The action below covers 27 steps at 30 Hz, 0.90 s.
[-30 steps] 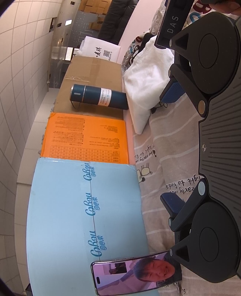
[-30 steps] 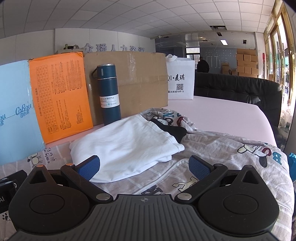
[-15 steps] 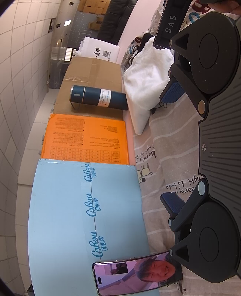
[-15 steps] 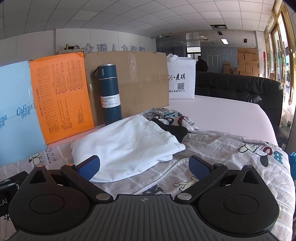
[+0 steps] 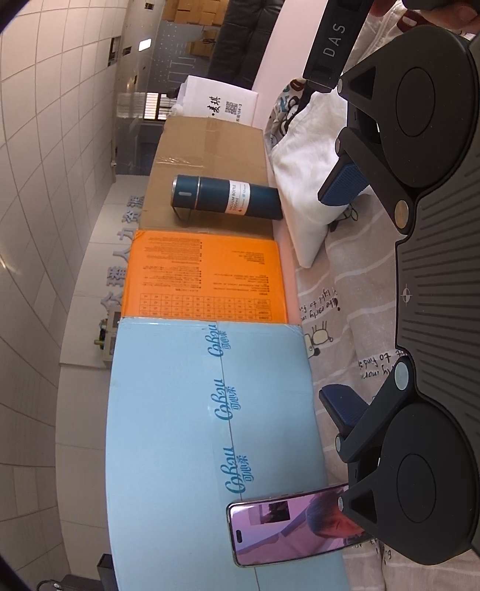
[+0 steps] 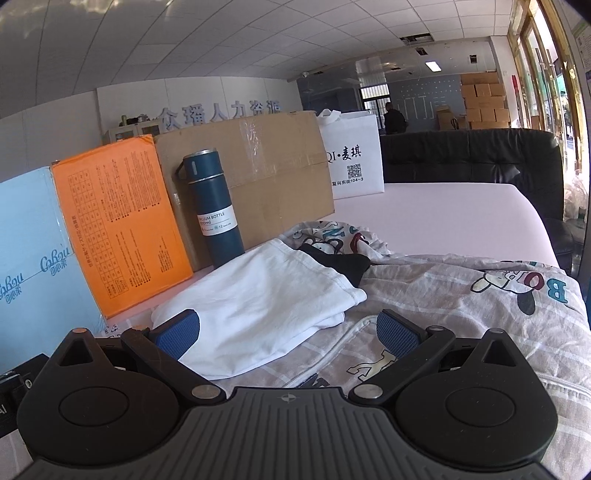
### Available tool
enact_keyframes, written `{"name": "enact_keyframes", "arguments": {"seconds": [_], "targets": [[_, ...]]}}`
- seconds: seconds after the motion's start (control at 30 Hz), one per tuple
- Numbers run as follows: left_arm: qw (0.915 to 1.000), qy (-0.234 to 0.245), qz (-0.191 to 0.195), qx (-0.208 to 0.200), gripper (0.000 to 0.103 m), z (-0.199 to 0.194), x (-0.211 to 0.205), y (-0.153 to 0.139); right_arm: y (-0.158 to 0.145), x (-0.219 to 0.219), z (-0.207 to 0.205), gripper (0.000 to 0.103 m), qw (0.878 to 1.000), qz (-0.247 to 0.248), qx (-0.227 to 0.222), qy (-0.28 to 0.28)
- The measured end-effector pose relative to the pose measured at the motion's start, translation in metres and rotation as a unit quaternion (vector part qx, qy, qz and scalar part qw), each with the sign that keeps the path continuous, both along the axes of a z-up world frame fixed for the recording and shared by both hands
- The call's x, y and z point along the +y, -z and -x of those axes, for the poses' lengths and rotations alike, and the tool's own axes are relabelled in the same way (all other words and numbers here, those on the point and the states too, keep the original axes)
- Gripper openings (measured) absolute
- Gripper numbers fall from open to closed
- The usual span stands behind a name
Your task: Fold clothes
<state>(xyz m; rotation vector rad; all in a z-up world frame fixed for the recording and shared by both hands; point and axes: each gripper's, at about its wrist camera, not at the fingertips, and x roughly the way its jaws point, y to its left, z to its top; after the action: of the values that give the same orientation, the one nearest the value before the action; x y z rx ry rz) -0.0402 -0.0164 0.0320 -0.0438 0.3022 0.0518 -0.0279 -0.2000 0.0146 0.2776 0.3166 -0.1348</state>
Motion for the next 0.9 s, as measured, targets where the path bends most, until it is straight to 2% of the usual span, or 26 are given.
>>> {"name": "enact_keyframes", "arguments": {"seconds": [0.17, 0.33, 0.57, 0.73, 0.83, 0.9], "targets": [[0.9990, -0.017, -0.035, -0.022, 0.103, 0.040, -0.005, -0.012, -0.009, -0.010, 0.017, 0.103, 0.998, -0.050, -0.017, -0.018], [0.9968, -0.062, -0.037, -0.035, 0.103, 0.077, 0.000, -0.022, -0.017, -0.019, 0.037, 0.103, 0.992, -0.101, -0.047, -0.051], [0.9945, -0.085, -0.032, -0.051, 0.103, 0.125, 0.000, -0.026, -0.026, -0.016, 0.080, 0.103, 0.990, -0.102, -0.057, -0.080], [0.9921, -0.103, -0.028, -0.065, 0.103, 0.154, 0.006, -0.027, -0.030, -0.007, 0.109, 0.103, 0.989, -0.081, -0.086, -0.093], [0.9904, -0.114, -0.024, -0.076, 0.103, 0.173, 0.014, -0.028, -0.030, 0.003, 0.123, 0.103, 0.986, -0.060, -0.104, -0.114], [0.9891, -0.122, -0.018, -0.080, 0.103, 0.185, 0.022, -0.029, -0.031, 0.009, 0.131, 0.103, 0.983, -0.067, -0.105, -0.137]]}}
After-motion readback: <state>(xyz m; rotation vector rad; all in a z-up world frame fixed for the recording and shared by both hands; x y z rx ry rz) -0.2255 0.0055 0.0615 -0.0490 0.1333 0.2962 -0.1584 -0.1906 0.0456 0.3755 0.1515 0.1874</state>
